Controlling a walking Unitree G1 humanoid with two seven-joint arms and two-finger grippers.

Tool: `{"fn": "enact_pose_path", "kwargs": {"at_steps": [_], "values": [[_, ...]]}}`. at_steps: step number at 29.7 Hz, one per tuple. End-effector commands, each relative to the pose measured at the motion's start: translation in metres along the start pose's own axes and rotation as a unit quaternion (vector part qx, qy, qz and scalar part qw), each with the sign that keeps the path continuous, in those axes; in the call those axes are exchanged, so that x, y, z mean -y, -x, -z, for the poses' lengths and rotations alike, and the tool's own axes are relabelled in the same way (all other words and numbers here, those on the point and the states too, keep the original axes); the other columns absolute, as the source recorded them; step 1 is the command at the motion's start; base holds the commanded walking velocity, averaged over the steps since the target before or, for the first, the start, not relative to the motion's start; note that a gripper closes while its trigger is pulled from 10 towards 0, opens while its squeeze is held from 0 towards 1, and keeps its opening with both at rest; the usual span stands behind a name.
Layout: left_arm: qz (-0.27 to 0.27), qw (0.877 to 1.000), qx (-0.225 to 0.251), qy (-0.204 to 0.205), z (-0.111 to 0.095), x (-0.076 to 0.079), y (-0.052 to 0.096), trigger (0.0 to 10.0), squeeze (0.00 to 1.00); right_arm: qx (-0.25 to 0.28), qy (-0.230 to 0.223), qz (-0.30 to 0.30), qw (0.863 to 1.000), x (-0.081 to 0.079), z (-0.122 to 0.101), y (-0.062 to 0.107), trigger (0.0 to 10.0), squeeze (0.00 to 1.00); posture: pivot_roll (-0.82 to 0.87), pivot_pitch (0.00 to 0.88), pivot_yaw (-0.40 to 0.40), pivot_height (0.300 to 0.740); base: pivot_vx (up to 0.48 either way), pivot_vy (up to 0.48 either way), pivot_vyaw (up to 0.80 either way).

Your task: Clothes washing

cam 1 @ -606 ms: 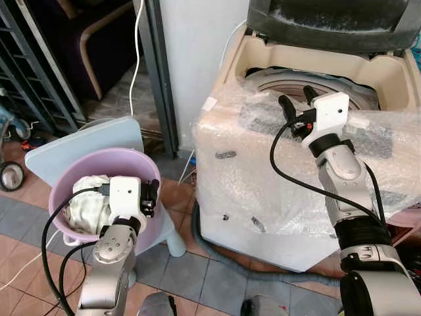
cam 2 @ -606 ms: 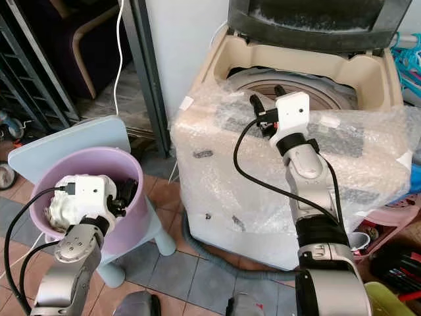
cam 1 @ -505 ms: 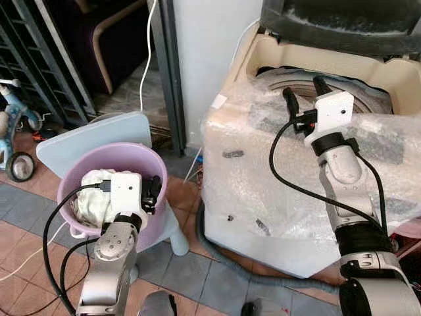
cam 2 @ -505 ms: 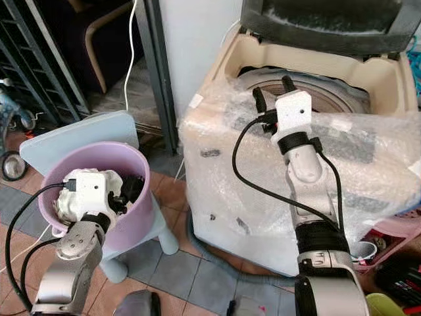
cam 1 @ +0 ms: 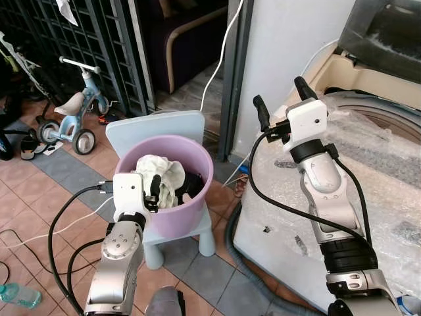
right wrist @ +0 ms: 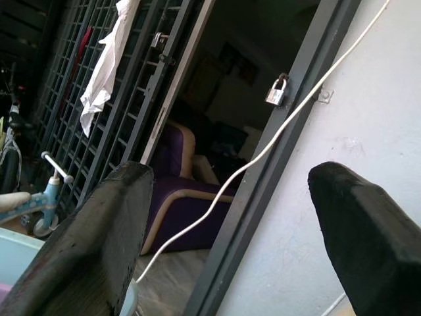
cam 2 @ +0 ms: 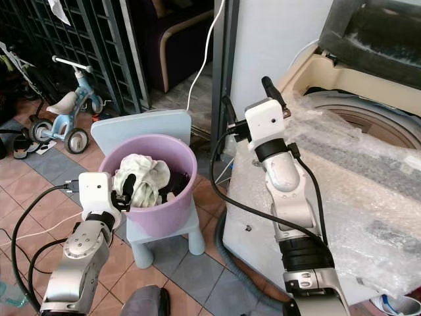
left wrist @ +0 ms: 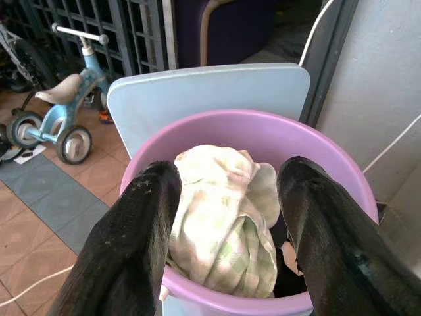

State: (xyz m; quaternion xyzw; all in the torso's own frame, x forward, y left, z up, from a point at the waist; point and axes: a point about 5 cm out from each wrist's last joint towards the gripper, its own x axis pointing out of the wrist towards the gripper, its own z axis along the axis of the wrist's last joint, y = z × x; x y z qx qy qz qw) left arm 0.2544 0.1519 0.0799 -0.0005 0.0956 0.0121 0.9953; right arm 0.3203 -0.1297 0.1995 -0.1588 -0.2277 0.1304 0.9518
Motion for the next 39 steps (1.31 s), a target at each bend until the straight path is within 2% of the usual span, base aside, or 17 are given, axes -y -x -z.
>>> {"fn": "enact_pose_path", "kwargs": {"at_steps": [1,5,11,15,18,25,29,31,39], "values": [[0.002,1.000,0.009,-0.004,-0.004,0.001,-0.004,10.0,0.00,-0.002,0.001,0.005,1.000,0.004,-0.003,0.001,10.0,0.00,-0.02,0.041,0.023,0.740,0.000,0.480,0.00],[0.001,1.000,0.010,-0.009,-0.005,0.002,-0.006,10.0,0.00,-0.006,-0.010,0.005,1.000,0.002,-0.003,0.000,10.0,0.00,-0.03,0.039,0.027,0.740,0.000,0.480,0.00],[-0.002,1.000,0.014,-0.008,-0.005,0.004,-0.009,10.0,0.00,-0.011,-0.020,-0.010,1.000,-0.009,-0.004,0.006,10.0,0.00,-0.04,0.035,0.027,0.740,0.000,0.405,0.00],[0.016,0.999,0.032,-0.006,-0.009,0.008,-0.010,10.0,0.00,-0.018,-0.016,-0.021,0.999,-0.016,-0.002,0.010,10.0,0.00,-0.05,0.030,0.027,0.740,0.000,0.000,0.80],[0.037,0.999,0.034,0.014,-0.012,0.012,-0.010,10.0,0.00,-0.024,-0.029,-0.023,0.999,-0.018,-0.001,0.011,10.0,0.00,-0.05,0.028,0.025,0.740,0.000,0.000,0.80],[0.032,0.999,0.042,0.009,-0.013,0.013,-0.011,10.0,0.00,-0.043,-0.045,-0.027,0.998,-0.021,0.003,0.013,10.0,0.00,-0.05,0.029,0.024,0.740,0.000,0.000,0.23],[0.032,0.999,0.043,0.009,-0.012,0.012,-0.012,10.0,0.00,-0.096,-0.048,-0.047,0.993,-0.029,0.018,0.019,10.0,0.00,-0.05,0.031,0.027,0.740,0.410,0.000,0.00],[0.036,0.998,0.044,0.008,-0.012,0.012,-0.011,10.0,0.00,-0.142,-0.060,-0.056,0.987,-0.036,0.033,0.029,10.0,0.00,-0.05,0.031,0.028,0.740,0.459,0.000,0.00],[0.036,0.998,0.043,0.007,-0.010,0.010,-0.010,10.0,0.00,-0.184,-0.071,-0.065,0.978,-0.047,0.046,0.043,10.0,0.00,-0.05,0.036,0.032,0.740,0.474,0.000,0.00]]}}
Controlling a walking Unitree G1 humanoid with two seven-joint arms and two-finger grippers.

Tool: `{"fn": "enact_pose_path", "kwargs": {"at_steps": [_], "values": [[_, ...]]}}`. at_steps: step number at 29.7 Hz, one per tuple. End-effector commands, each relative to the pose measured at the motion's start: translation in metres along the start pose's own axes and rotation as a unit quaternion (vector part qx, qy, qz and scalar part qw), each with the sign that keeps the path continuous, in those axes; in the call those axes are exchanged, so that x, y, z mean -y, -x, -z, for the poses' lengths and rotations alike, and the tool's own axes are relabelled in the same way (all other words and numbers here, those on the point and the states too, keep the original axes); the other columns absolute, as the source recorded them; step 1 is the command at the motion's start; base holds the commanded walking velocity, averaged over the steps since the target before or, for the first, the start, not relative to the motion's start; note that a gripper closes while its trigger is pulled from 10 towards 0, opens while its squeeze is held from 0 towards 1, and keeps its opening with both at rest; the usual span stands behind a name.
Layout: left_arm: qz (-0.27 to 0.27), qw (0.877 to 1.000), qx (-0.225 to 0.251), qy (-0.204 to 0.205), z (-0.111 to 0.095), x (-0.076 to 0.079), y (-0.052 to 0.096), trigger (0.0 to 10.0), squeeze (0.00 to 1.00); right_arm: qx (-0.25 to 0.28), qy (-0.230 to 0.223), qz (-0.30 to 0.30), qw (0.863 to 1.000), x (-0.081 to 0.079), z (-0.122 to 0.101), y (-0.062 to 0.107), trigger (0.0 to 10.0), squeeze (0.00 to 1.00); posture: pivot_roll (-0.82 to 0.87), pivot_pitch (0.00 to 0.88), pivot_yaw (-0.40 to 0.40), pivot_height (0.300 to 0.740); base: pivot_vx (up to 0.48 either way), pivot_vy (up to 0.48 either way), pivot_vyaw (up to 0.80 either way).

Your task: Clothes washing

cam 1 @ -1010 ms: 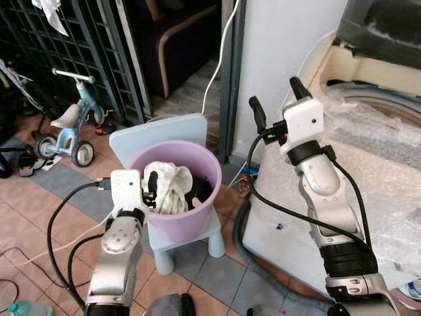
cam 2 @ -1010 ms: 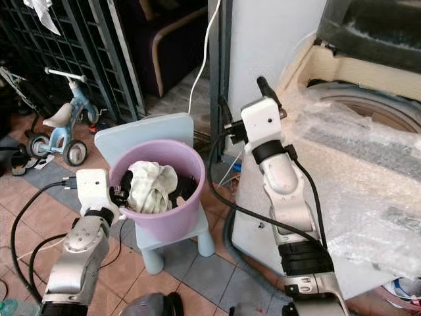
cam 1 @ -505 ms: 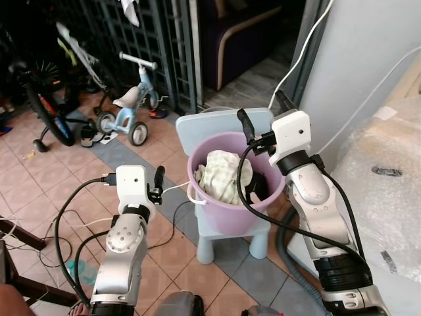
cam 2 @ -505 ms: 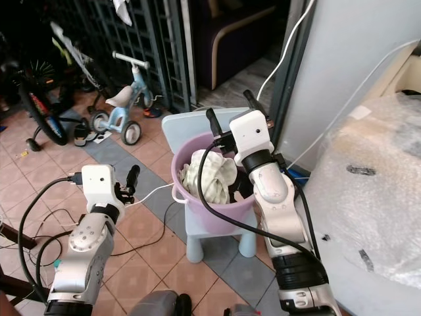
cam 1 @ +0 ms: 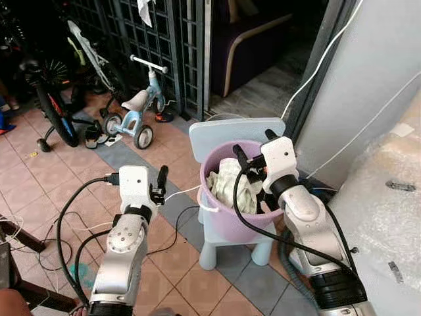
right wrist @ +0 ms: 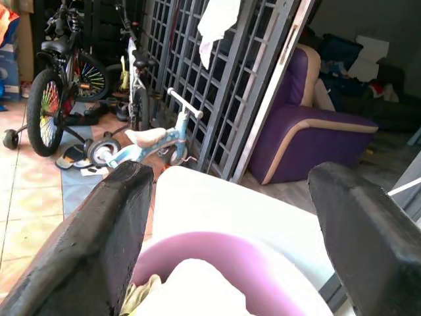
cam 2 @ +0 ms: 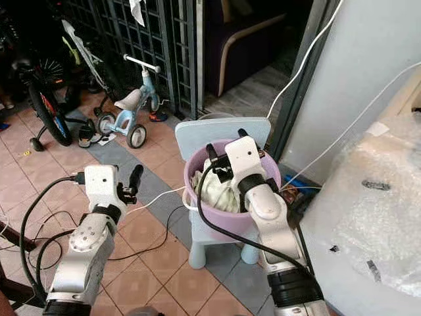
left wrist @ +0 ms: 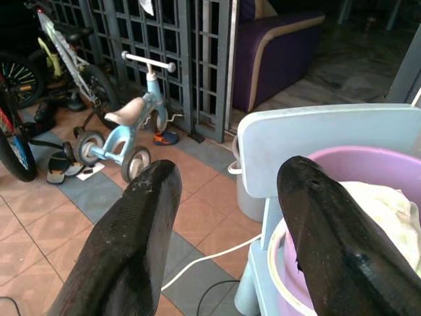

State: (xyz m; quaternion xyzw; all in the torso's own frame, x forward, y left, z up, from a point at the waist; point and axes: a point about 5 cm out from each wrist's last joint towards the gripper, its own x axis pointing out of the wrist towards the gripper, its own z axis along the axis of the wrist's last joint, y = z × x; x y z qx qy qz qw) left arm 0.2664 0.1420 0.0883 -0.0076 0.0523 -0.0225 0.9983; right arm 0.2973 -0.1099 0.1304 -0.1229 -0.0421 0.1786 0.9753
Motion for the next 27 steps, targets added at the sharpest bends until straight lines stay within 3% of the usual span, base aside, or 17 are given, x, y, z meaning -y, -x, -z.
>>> {"fn": "enact_pose_path", "kwargs": {"at_steps": [1,7,10,18,22,25,27], "values": [[0.001,1.000,-0.001,0.003,0.001,0.000,0.000,10.0,0.00,-0.022,-0.001,0.000,1.000,0.000,0.007,0.002,10.0,0.00,-0.05,0.037,0.032,0.740,0.480,0.000,0.00],[0.003,1.000,-0.006,0.001,0.002,0.001,0.002,10.0,0.00,-0.088,-0.001,-0.015,0.996,-0.005,0.028,0.008,10.0,0.00,-0.05,0.045,0.033,0.740,0.470,0.000,0.00],[-0.001,1.000,-0.017,-0.001,0.005,0.002,0.004,10.0,0.00,-0.153,0.004,-0.038,0.988,-0.011,0.050,0.016,10.0,0.00,-0.04,0.051,0.032,0.740,0.330,0.000,0.00],[-0.031,0.999,-0.040,-0.005,0.008,-0.003,0.011,10.0,0.00,-0.222,-0.016,-0.111,0.969,-0.031,0.074,0.033,10.0,0.00,-0.01,0.082,0.023,0.740,0.000,0.000,0.00],[-0.049,0.997,-0.058,-0.018,0.011,-0.012,0.026,10.0,0.00,-0.258,-0.015,-0.124,0.958,-0.033,0.084,0.034,10.0,0.00,0.04,0.120,0.014,0.740,0.000,0.000,0.00],[-0.072,0.993,-0.087,-0.036,0.018,-0.029,0.049,10.0,0.00,-0.281,-0.029,-0.133,0.950,-0.038,0.090,0.029,10.0,0.00,0.08,0.147,0.003,0.740,0.000,0.000,0.00],[-0.085,0.990,-0.099,-0.044,0.021,-0.035,0.057,10.0,0.00,-0.282,-0.030,-0.142,0.948,-0.042,0.090,0.024,10.0,0.00,0.09,0.152,0.001,0.740,0.000,0.000,0.00]]}}
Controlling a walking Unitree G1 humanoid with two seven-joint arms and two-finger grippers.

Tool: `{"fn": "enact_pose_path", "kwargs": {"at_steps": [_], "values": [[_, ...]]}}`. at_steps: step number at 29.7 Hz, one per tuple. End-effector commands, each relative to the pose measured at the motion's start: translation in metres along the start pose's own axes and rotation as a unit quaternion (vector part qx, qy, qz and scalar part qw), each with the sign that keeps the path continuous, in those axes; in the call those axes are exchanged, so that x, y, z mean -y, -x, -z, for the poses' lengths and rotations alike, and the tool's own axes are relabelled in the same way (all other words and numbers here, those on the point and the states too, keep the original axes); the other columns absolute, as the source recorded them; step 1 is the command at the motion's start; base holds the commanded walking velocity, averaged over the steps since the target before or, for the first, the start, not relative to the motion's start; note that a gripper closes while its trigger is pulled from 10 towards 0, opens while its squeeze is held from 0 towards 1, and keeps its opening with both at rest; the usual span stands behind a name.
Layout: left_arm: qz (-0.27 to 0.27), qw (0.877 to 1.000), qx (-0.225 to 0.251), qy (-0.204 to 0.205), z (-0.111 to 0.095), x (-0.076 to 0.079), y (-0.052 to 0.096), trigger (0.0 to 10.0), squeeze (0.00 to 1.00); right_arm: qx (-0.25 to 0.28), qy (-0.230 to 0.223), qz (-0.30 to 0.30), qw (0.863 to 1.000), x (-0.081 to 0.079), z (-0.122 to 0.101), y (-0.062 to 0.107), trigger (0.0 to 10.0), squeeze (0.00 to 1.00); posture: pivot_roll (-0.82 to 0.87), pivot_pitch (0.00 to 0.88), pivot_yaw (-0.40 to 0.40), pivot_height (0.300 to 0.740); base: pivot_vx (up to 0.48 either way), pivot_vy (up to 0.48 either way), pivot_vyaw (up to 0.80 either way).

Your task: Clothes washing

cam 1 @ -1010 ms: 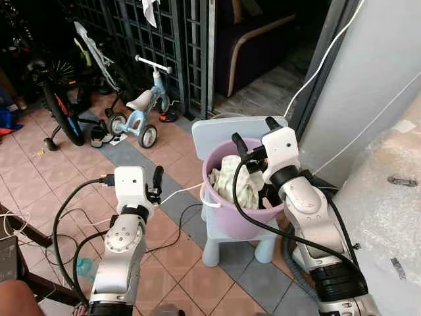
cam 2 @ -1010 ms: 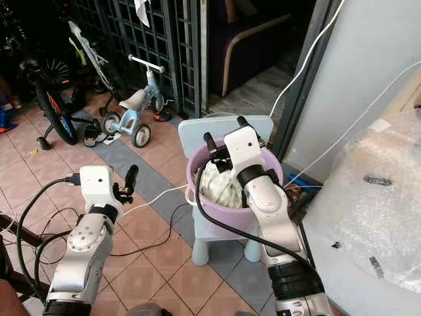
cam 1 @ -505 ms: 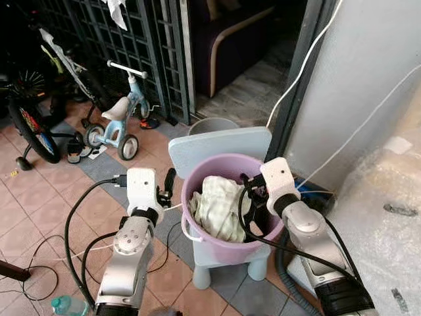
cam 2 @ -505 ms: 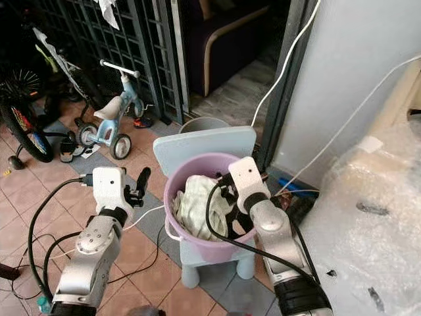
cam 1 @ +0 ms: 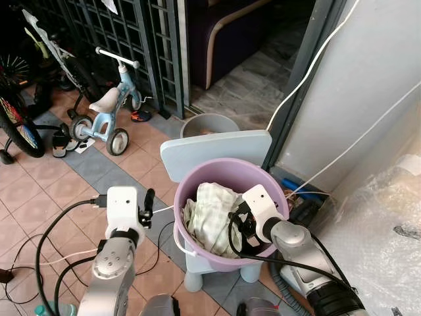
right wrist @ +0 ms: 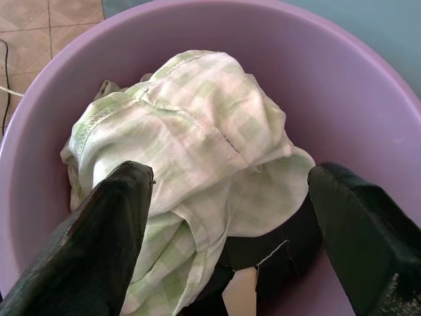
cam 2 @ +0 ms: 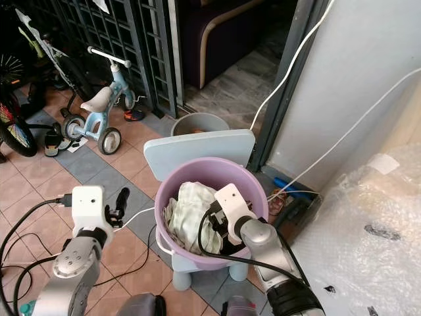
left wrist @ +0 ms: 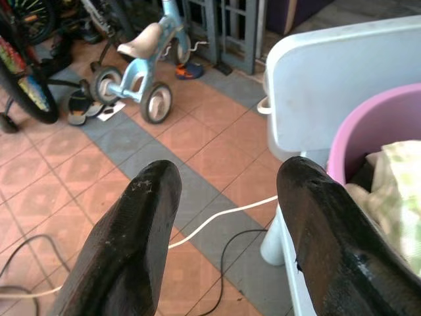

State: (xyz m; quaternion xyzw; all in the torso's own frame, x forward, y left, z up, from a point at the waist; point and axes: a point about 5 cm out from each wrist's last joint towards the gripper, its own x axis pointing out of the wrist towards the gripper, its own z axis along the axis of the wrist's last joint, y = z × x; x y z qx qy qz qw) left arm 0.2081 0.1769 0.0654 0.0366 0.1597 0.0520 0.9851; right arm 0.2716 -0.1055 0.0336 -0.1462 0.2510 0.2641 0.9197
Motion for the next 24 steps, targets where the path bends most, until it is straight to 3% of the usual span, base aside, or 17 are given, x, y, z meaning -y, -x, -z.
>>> {"fn": "enact_pose_path", "kwargs": {"at_steps": [1,4,9,11,15,16,17,18,24], "values": [[-0.014,1.000,0.007,-0.007,-0.006,-0.005,0.004,10.0,0.00,-0.006,-0.001,-0.014,1.000,-0.004,-0.002,-0.004,10.0,0.00,0.10,0.159,-0.003,0.740,0.000,0.000,0.00],[-0.038,0.999,-0.011,-0.012,0.002,-0.018,0.020,10.0,0.00,-0.009,-0.013,-0.024,1.000,-0.010,-0.007,-0.015,10.0,0.00,0.15,0.175,-0.016,0.740,0.000,0.000,0.00],[-0.052,0.998,-0.022,-0.014,0.004,-0.022,0.036,10.0,0.00,-0.035,-0.028,-0.005,0.999,-0.015,-0.006,-0.030,10.0,0.00,0.20,0.200,-0.034,0.740,0.000,0.000,0.00],[-0.053,0.998,-0.023,-0.014,0.004,-0.022,0.037,10.0,0.00,-0.043,-0.031,0.004,0.999,-0.015,-0.004,-0.032,10.0,0.00,0.20,0.202,-0.035,0.740,0.000,0.000,0.00],[-0.052,0.998,-0.027,-0.013,0.002,-0.023,0.043,10.0,0.00,-0.090,-0.078,0.043,0.992,-0.016,0.011,-0.038,10.0,0.00,0.22,0.221,-0.038,0.740,0.000,0.000,0.00],[-0.052,0.998,-0.029,-0.013,0.001,-0.024,0.045,10.0,0.00,-0.100,-0.082,0.043,0.991,-0.018,0.015,-0.039,7.6,0.00,0.23,0.222,-0.039,0.740,0.000,0.000,0.00],[-0.052,0.998,-0.030,-0.013,0.001,-0.023,0.046,10.0,0.00,-0.103,-0.083,0.042,0.990,-0.020,0.017,-0.040,1.8,0.00,0.23,0.222,-0.039,0.740,0.000,0.000,0.00],[-0.050,0.998,-0.031,-0.013,0.000,-0.023,0.046,10.0,0.00,-0.106,-0.085,0.040,0.990,-0.021,0.018,-0.041,0.0,0.00,0.23,0.224,-0.038,0.740,0.000,0.000,0.00],[-0.045,0.998,-0.036,-0.013,-0.002,-0.020,0.046,10.0,0.00,-0.099,-0.135,0.033,0.985,-0.031,0.017,-0.046,0.0,0.00,0.22,0.223,-0.036,0.740,0.000,0.000,0.00]]}}
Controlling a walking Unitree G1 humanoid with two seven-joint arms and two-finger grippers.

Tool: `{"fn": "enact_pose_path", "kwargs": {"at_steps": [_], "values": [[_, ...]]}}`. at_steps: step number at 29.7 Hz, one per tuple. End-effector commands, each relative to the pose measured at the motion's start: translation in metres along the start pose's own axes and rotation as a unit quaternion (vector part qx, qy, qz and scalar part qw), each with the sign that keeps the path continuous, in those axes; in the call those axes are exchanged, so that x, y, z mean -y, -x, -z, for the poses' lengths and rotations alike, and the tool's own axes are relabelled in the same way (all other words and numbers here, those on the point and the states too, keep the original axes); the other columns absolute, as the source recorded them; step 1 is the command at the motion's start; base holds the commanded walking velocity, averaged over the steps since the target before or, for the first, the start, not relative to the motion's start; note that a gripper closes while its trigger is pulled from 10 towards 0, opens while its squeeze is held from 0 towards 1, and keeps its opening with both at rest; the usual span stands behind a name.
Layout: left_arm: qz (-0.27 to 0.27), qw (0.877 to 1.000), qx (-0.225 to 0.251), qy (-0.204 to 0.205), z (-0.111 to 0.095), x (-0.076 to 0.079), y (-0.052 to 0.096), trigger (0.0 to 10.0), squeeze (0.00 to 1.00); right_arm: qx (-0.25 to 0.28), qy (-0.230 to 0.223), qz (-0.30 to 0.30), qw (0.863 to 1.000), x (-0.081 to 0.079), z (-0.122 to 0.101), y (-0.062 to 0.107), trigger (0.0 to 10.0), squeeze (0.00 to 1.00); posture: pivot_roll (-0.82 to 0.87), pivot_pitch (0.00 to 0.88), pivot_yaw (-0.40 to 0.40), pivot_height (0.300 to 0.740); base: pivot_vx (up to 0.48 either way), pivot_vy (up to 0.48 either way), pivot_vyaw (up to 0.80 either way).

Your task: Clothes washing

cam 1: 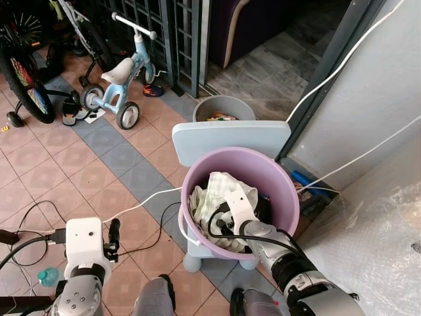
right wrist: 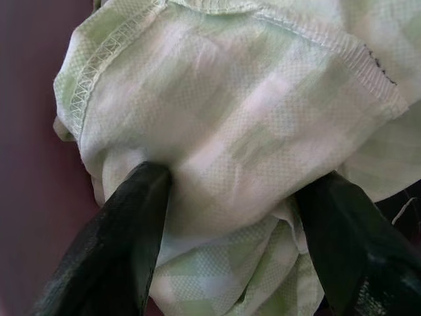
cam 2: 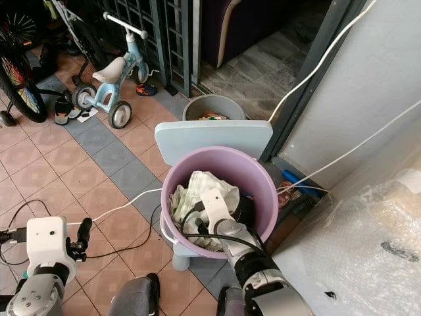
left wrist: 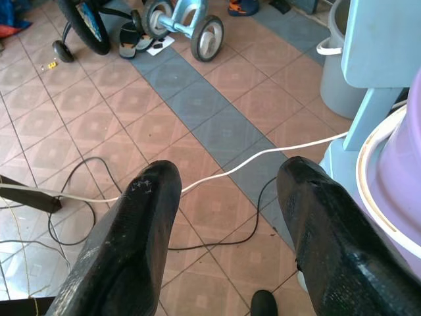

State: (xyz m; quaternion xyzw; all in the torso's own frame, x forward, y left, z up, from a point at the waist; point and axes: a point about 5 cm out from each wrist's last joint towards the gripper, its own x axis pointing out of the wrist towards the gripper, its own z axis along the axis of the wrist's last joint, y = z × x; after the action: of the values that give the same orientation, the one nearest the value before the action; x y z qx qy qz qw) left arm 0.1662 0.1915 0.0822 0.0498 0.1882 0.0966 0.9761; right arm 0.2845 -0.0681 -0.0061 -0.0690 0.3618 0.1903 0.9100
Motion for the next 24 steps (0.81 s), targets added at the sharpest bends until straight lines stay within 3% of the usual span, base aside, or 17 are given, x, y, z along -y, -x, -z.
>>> {"fn": "enact_pose_path", "kwargs": {"at_steps": [1,8,24], "values": [[0.000,1.000,-0.005,-0.005,0.000,0.000,0.002,10.0,0.00,-0.004,-0.022,0.002,1.000,-0.001,0.004,-0.001,0.0,0.00,0.22,0.222,-0.036,0.740,0.000,0.000,0.00],[0.003,1.000,-0.002,-0.003,-0.003,0.002,-0.003,10.0,0.00,0.013,-0.066,0.001,0.998,0.002,0.002,-0.002,0.0,0.00,0.21,0.210,-0.040,0.740,0.000,0.000,0.00],[0.003,1.000,0.015,0.003,-0.009,0.009,-0.017,10.0,0.00,0.053,-0.100,0.009,0.994,0.009,-0.016,-0.003,0.0,0.00,0.21,0.172,-0.047,0.740,0.000,0.000,0.00]]}}
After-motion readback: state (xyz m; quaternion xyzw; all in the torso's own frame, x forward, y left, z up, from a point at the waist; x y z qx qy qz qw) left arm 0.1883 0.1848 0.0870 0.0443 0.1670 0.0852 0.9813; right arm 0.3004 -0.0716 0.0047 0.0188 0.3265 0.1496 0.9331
